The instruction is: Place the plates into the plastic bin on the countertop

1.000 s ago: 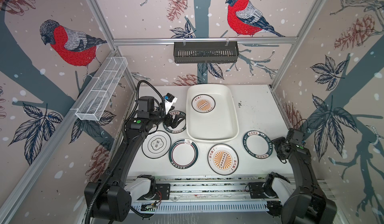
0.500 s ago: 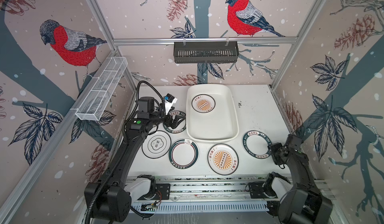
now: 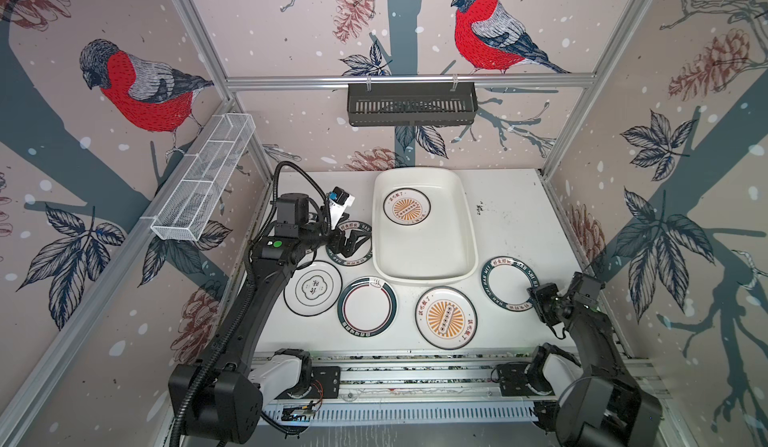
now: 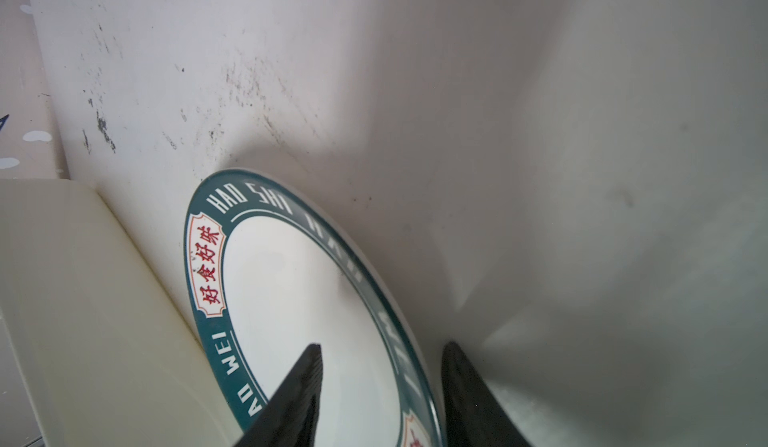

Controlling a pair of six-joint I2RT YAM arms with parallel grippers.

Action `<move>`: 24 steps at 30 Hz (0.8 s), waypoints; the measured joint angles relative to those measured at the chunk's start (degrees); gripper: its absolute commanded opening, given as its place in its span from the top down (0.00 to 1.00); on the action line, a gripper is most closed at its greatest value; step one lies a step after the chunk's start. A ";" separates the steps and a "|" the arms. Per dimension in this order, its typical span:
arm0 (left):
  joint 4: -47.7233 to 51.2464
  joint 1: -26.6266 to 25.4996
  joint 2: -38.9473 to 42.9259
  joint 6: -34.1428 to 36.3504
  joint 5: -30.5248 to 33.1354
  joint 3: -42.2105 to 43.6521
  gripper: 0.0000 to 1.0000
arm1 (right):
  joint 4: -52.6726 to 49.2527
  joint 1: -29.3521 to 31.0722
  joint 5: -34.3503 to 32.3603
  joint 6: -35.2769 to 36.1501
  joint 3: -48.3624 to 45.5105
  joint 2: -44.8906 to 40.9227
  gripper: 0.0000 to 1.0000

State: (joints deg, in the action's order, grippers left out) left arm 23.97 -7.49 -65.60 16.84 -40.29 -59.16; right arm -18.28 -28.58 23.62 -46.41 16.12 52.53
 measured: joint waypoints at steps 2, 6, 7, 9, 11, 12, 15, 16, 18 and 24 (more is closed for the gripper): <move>-0.63 -0.02 -0.09 -0.15 0.00 0.09 0.02 | 1.25 0.00 0.83 -0.20 -0.50 0.13 0.54; -1.03 -0.02 -0.20 -0.24 0.00 0.11 0.03 | 4.37 -0.07 2.82 -0.44 -1.53 1.22 0.58; -1.03 -0.02 -0.26 -0.37 0.00 0.11 0.02 | 5.29 -0.07 3.26 -0.57 -1.81 1.53 0.58; -1.05 -0.02 -0.33 -0.37 0.00 0.11 0.02 | 6.78 -0.07 3.93 -1.16 -2.34 1.95 0.59; -1.20 -0.02 -0.37 -0.39 0.00 0.15 0.03 | 8.31 -0.11 4.59 -1.42 -2.97 2.19 0.60; -1.31 -0.02 -0.39 -0.39 0.02 0.20 0.03 | 8.81 -0.20 4.81 -1.42 -3.21 2.19 0.61; -1.44 -0.07 -0.42 -0.39 0.02 0.24 0.02 | 10.91 -0.61 5.66 -1.62 -4.28 2.14 0.63; -1.49 -0.09 -0.42 -0.42 0.02 0.28 0.02 | 11.69 -0.83 6.10 -1.70 -4.72 2.12 0.63; -1.57 -0.13 -0.42 -0.44 0.02 0.39 0.03 | 13.44 -1.25 6.71 -1.84 -5.62 2.14 0.64; -2.14 -0.17 -0.59 -0.57 0.02 0.68 0.03 | 19.21 -3.08 9.77 -2.01 -8.33 2.82 0.66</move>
State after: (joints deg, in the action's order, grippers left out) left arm 21.82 -7.66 -66.19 16.27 -40.27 -58.48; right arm 0.93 -31.66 33.39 -48.42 7.79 55.35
